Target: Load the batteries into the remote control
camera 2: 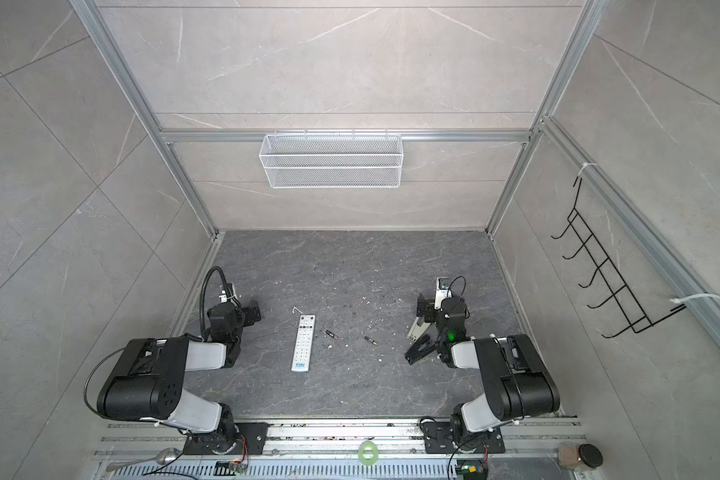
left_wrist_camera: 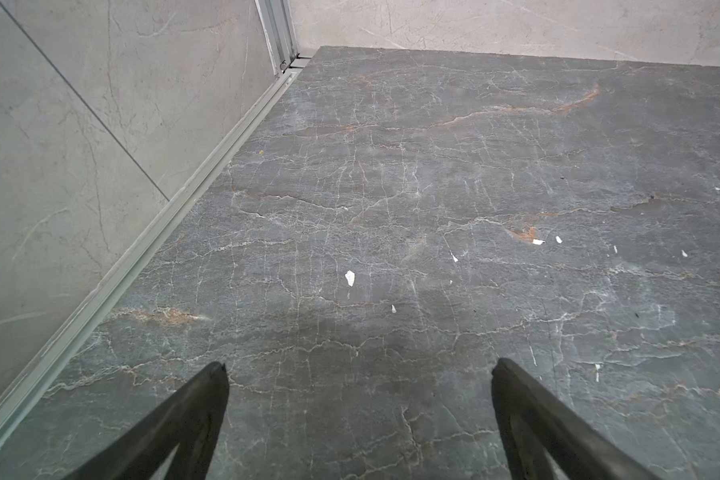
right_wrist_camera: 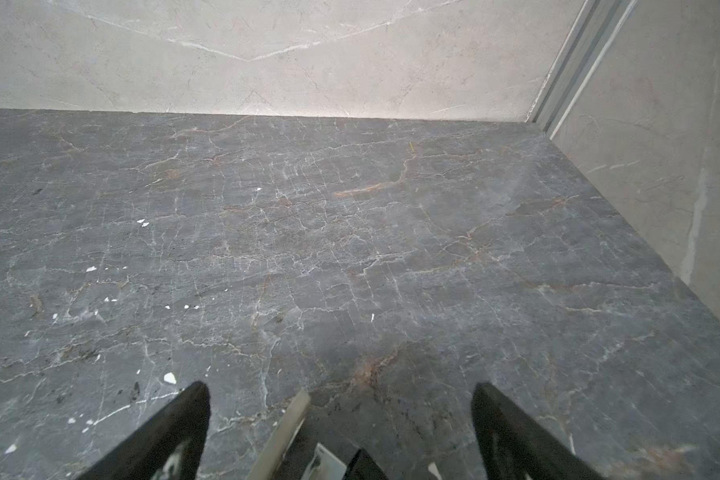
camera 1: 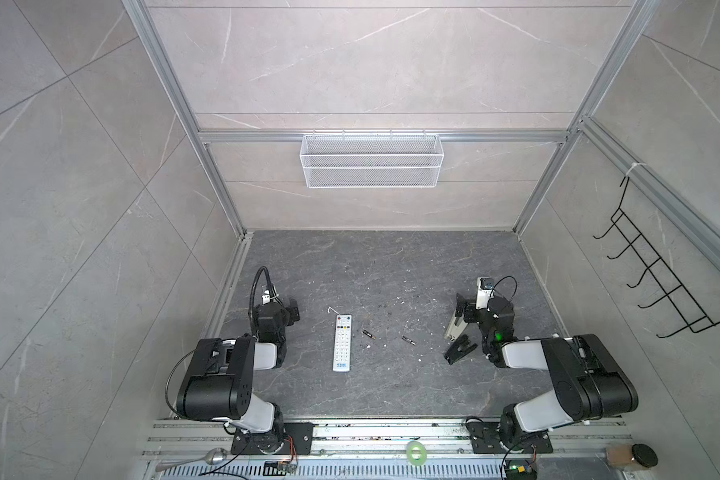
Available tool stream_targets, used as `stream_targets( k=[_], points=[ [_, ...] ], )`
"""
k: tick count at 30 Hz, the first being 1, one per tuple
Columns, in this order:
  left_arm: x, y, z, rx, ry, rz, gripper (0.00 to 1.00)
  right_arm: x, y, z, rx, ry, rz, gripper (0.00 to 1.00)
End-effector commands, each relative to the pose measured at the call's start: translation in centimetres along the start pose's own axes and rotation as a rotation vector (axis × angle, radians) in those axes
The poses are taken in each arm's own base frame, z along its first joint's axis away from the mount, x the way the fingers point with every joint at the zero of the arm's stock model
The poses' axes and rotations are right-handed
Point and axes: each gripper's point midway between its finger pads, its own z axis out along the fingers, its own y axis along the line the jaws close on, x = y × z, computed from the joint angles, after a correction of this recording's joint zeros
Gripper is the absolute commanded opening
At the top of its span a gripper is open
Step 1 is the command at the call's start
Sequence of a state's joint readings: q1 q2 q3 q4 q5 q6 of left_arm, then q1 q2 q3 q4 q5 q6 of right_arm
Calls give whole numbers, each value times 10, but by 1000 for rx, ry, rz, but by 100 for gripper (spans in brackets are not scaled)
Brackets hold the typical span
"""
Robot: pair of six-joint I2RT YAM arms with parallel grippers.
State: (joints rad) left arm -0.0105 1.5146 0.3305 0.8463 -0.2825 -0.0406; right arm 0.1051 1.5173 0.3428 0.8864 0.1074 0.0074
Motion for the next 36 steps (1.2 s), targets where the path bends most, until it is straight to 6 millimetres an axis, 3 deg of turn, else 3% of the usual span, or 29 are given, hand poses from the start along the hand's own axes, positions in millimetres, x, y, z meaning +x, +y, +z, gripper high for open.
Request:
stream_targets(
  k=[1, 30, 32, 36],
  points=[
    [-20, 1, 0, 2, -69, -8, 100, -5, 1, 2, -4, -5, -4, 99],
    [-20, 0, 0, 4, -65, -8, 100, -5, 1, 2, -4, -5, -5, 99],
    [-20, 1, 0, 4, -68, -8, 100, -9, 0, 2, 4, -8, -8, 99],
    [-30, 6, -6, -22, -67, -13, 100, -39, 7, -11, 27, 30, -64, 99]
  ],
)
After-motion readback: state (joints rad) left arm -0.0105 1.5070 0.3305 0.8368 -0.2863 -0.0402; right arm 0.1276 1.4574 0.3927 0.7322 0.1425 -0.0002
